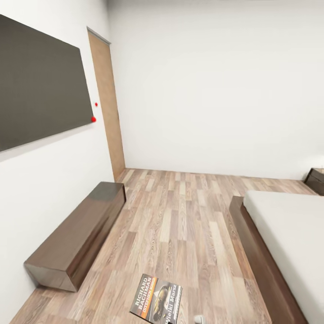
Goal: In the bedroom, move the book from the bed onto either nightstand, and place the two sandals side by side next to the bed.
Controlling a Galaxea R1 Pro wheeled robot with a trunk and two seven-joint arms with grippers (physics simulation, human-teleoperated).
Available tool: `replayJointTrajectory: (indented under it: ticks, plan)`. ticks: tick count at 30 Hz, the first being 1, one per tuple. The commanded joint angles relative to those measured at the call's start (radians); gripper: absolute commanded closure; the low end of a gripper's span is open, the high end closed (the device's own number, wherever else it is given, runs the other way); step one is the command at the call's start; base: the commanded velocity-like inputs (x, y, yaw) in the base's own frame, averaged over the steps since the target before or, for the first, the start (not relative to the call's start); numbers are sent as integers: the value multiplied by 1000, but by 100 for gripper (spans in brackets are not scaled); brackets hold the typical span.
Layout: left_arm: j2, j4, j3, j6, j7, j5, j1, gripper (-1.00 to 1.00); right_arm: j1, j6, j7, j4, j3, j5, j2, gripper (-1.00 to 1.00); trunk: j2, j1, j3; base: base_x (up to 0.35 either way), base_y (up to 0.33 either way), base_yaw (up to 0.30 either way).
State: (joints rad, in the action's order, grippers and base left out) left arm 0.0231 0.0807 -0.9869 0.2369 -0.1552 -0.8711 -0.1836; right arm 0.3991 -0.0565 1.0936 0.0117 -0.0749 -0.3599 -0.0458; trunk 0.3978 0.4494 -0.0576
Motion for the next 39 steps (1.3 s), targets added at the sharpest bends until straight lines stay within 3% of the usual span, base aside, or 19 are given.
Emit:
replayJointTrajectory:
  ticks: [1,20,39]
  plan:
    - [0,1,-9,2,-6,-5,-1,-100,1,-6,2,-1,-10,8,0,100,2,1,-2,0,0,-293]
    - [0,1,-9,2,-6,-5,-1,-100,1,-6,1,-1,-10,8,0,100,2,1,-2,0,0,-280]
    - [0,1,-10,2,-6,-2,-1,-100,1,-6,2,-1,-9,8,-1,100,2,1,-2,135,97,-39]
